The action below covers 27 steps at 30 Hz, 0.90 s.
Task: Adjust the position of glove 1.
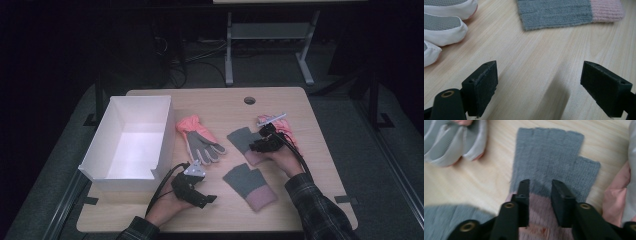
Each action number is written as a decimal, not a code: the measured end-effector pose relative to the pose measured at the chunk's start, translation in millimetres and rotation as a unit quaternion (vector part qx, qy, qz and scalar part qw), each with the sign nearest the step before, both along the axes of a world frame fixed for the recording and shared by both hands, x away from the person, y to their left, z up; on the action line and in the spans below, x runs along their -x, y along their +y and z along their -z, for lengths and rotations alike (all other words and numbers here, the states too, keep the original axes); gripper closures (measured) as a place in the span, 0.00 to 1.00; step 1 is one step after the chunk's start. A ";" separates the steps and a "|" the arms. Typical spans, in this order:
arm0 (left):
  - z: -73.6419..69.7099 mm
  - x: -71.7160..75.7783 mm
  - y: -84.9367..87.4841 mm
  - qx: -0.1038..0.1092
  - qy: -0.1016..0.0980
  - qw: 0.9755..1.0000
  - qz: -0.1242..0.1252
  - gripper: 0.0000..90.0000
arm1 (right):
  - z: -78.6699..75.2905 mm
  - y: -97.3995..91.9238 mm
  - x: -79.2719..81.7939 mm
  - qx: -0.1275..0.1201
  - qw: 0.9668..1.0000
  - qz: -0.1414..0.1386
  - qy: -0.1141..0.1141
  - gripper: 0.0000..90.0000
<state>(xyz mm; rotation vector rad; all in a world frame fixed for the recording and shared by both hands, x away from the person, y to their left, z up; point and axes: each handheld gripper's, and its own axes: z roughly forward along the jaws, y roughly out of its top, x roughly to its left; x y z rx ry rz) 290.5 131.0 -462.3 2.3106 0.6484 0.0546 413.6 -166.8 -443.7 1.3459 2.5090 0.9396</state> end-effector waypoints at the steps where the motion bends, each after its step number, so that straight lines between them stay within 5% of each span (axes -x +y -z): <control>1: 0.0 0.0 0.0 0.000 0.000 1.000 0.000 0.16 | 1.6 1.7 -1.5 0.000 1.000 0.005 0.005 0.73; 5: -0.5 0.9 -0.1 0.002 0.000 1.000 -0.002 0.16 | 9.7 8.8 -5.5 0.014 1.000 0.022 0.013 0.76; 11: 0.8 0.6 -0.8 -0.002 -0.001 1.000 0.002 0.16 | 12.1 16.1 -2.4 0.038 0.999 0.028 -0.014 0.93; 20: 0.8 -0.1 0.1 0.000 0.001 1.000 0.001 0.16 | 12.2 1.5 -2.9 -0.024 0.999 0.028 -0.010 0.97; 27: 0.4 -0.6 1.1 -0.001 -0.006 1.000 -0.008 0.15 | -2.0 -1.0 7.3 -0.036 0.999 0.012 -0.020 0.96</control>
